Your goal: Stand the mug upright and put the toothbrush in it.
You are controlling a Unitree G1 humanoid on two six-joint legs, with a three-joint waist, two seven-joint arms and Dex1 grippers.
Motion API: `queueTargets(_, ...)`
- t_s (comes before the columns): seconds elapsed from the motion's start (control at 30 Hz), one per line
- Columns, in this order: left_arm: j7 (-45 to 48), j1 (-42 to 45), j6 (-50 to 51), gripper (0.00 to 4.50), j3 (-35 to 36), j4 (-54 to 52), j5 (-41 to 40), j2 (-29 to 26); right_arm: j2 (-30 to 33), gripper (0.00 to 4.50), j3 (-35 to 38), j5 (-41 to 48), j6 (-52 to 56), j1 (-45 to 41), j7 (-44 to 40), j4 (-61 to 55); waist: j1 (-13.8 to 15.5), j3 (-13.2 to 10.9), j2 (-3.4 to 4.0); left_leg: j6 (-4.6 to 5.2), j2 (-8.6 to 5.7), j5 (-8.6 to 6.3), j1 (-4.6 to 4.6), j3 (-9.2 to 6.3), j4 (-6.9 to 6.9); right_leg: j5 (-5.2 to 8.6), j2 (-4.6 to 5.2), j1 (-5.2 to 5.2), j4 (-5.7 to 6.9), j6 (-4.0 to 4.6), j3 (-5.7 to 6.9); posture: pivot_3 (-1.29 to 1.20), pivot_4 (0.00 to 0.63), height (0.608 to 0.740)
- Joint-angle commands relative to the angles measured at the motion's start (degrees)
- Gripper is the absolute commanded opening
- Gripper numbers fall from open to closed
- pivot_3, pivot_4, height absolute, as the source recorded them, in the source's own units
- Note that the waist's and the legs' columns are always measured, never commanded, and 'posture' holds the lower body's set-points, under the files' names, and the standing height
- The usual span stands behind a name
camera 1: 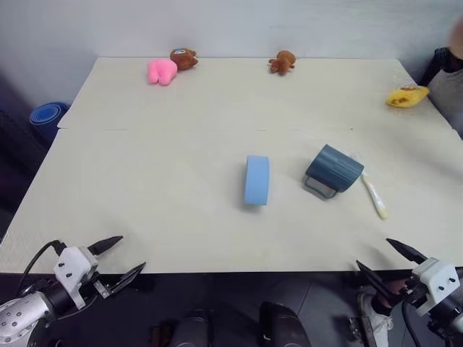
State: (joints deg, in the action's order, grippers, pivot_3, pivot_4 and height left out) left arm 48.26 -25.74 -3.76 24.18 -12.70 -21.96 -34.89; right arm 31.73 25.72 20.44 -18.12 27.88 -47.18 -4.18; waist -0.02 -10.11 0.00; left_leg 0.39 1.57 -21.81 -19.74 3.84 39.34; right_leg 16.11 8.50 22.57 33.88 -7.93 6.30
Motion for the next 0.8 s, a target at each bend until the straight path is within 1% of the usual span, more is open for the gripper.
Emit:
queueTargets(0.03,0.7,-0.01,1.32,4.5,-0.15,-2.31,-1.26,-0.74,2.83,4.47,0.32,5.08,6.4,-0.91,-0.06,-8.65,-0.01,0.0,0.01,0.0,0.02,-0.01,0.01,0.02,0.0,0.0,-0.01,0.0,0.0,0.0,0.0,0.0,0.15,0.74)
queueTargets(0.1,1.99,0.81,4.89,4.5,-0.57,-4.88,-5.97,-0.76,5.13,4.47,-2.42,11.86,16.94,-3.68,2.19,-17.85,-0.19,0.01,0.14,0.01,0.06,-0.02,0.04,0.08,0.0,0.01,-0.01,0.01,0.02,0.02,-0.04,0.0,0.15,0.74)
queueTargets(0.13,2.74,1.38,6.3,4.5,-0.9,-5.94,-7.58,-1.05,6.81,4.47,-3.66,14.38,23.38,-5.82,4.81,-21.78,-0.31,0.01,0.13,0.0,0.11,-0.02,0.07,0.11,0.0,0.01,-0.02,0.01,0.03,0.03,-0.05,0.0,0.15,0.74)
queueTargets(0.17,4.05,2.13,8.08,4.5,-1.27,-6.82,-9.65,-1.63,8.76,4.47,-4.86,16.23,29.97,-8.5,7.88,-24.86,-0.38,0.02,0.11,-0.03,0.19,-0.04,0.13,0.13,0.0,0.02,-0.05,0.0,0.09,0.06,-0.05,0.0,0.15,0.74)
queueTargets(0.2,5.17,3.82,9.46,4.5,-1.49,-7.48,-11.83,-2.09,10.82,4.47,-6.81,20.25,39.48,-13.34,13.56,-27.4,-0.27,0.02,0.11,-0.05,0.21,-0.05,0.21,0.16,0.0,0.01,-0.05,-0.02,0.13,0.09,-0.06,0.0,0.15,0.74)
queueTargets(0.23,4.99,5.59,10.58,4.5,-1.94,-7.83,-12.45,-2.36,12.24,4.47,-8.87,22.37,46.9,-18.31,18.05,-28.81,-0.22,0.02,0.11,-0.06,0.21,-0.05,0.23,0.16,0.01,0.02,-0.03,-0.02,0.17,0.11,-0.06,0.0,0.15,0.74)
queueTargets(0.3,4.68,8.26,11.56,4.5,-3.23,-8.49,-12.62,-2.61,11.97,4.47,-12.53,29.27,57.39,-28.29,25.6,-29.0,-0.11,0.02,0.12,-0.08,0.21,-0.06,0.27,0.12,0.01,0.03,-0.01,-0.01,0.22,0.13,-0.05,0.0,0.15,0.74)
queueTargets(0.4,4.4,9.83,12.88,4.5,-4.48,-9.23,-12.79,-2.37,9.24,4.47,-18.2,32.41,70.59,-42.07,33.31,-26.71,0.15,0.03,0.13,-0.15,0.19,-0.09,0.24,-0.03,0.02,0.03,0.0,0.07,0.33,0.15,-0.02,0.0,0.15,0.74)
queueTargets(0.47,4.64,9.98,12.56,4.5,-5.34,-8.82,-11.59,-2.13,6.24,4.47,-22.68,30.23,78.95,-50.67,38.63,-23.29,-0.04,0.03,0.14,-0.2,0.12,-0.14,0.17,-0.02,0.01,0.03,-0.03,0.19,0.56,0.14,0.06,0.0,0.15,0.74)
queueTargets(0.5,4.6,9.9,12.22,4.5,-5.59,-8.44,-11.04,-1.85,3.13,4.47,-23.24,30.02,83.37,-54.47,42.92,-20.77,-0.08,0.03,0.14,-0.21,0.05,-0.17,0.11,-0.03,0.01,0.03,-0.08,0.26,0.6,0.14,0.12,0.0,0.15,0.74)
queueTargets(0.57,4.31,9.71,11.84,4.5,-5.89,-7.91,-10.48,-1.33,-2.86,4.47,-24.67,27.95,88.1,-60.94,48.77,-15.88,-0.18,0.04,0.13,-0.21,0.0,-0.19,0.02,-0.01,0.01,0.03,-0.12,0.35,0.61,0.14,0.17,0.0,0.15,0.74)
queueTargets(0.6,4.1,9.59,11.69,4.5,-6.0,-7.82,-10.28,-1.09,-5.37,4.47,-25.74,26.78,90.48,-63.81,50.56,-13.44,-0.33,0.07,0.08,-0.21,-0.01,-0.18,-0.13,0.01,0.02,0.03,-0.12,0.53,0.62,0.14,0.19,0.0,0.15,0.74)
queueTargets(0.63,3.8,9.45,11.6,4.5,-5.99,-7.84,-10.22,-0.8,-7.68,4.47,-26.7,25.58,92.03,-66.08,51.81,-11.63,-0.5,0.06,0.09,-0.21,-0.01,-0.18,-0.51,0.04,0.23,0.02,-0.13,0.93,0.86,0.14,0.24,0.0,0.15,0.74)
queueTargets(0.67,3.6,9.15,11.46,4.5,-6.06,-8.06,-10.08,-0.51,-11.57,4.47,-26.06,25.06,93.38,-67.92,53.96,-9.4,-0.79,0.07,0.1,-0.22,-0.01,-0.18,-0.74,0.23,0.48,0.02,-0.16,1.14,1.07,0.14,0.25,0.0,0.15,0.74)
queueTargets(0.7,3.25,8.79,11.36,4.5,-5.99,-8.29,-10.06,-0.08,-16.01,4.47,-24.62,24.53,94.05,-69.49,56.25,-7.37,-0.96,0.11,0.03,-0.23,0.04,-0.17,-0.74,0.45,0.61,0.02,-0.19,1.11,1.16,0.14,0.27,0.0,0.15,0.74)
queueTargets(0.77,2.92,7.69,10.93,4.5,-5.97,-8.83,-9.76,0.58,-22.37,4.47,-23.48,23.32,95.66,-71.76,58.13,-4.53,-1.47,0.12,0.03,-0.28,0.12,-0.14,-0.72,0.44,0.66,0.02,-0.26,1.04,1.17,0.15,0.27,0.0,0.15,0.74)
queueTargets(0.8,2.83,7.35,10.81,4.5,-5.95,-8.97,-9.6,0.81,-24.4,4.47,-22.78,22.83,96.45,-72.35,58.56,-3.82,-1.6,0.12,0.04,-0.29,0.13,-0.14,-0.72,0.46,0.66,0.03,-0.26,1.05,1.19,0.15,0.24,0.0,0.15,0.74)
